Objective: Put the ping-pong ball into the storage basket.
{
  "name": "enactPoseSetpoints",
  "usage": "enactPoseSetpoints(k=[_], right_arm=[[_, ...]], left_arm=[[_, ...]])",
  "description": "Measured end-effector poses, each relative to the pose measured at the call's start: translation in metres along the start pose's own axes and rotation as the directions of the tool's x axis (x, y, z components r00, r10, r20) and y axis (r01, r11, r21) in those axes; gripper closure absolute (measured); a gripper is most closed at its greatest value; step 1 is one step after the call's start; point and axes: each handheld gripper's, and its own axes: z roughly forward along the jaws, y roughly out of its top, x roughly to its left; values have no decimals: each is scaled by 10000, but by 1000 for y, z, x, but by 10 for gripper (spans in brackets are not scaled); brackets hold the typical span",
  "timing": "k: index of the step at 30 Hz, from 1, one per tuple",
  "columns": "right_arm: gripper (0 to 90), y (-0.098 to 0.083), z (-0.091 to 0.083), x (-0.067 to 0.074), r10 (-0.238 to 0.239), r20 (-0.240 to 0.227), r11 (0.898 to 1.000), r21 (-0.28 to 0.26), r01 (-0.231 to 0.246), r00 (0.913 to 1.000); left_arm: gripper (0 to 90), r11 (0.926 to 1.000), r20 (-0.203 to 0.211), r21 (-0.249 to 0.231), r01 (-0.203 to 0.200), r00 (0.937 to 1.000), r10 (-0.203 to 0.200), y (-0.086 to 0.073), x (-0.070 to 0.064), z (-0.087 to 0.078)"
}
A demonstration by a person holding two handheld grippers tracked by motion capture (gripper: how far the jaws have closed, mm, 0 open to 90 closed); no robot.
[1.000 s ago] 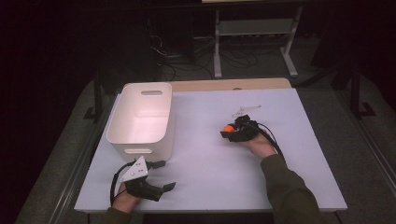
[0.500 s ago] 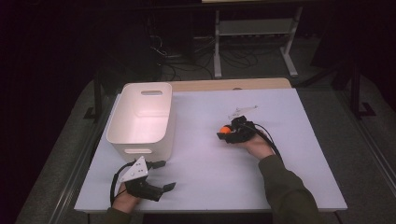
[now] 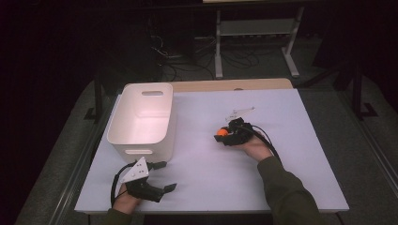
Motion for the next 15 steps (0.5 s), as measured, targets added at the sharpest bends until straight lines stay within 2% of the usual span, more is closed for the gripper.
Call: enactPoseSetpoints(k=[15], right_arm=[[495,5,4,12,-210,-453,9998,52,213,9988]], left_arm=[[140,10000,3,4,0,10000,0,0,0,0]])
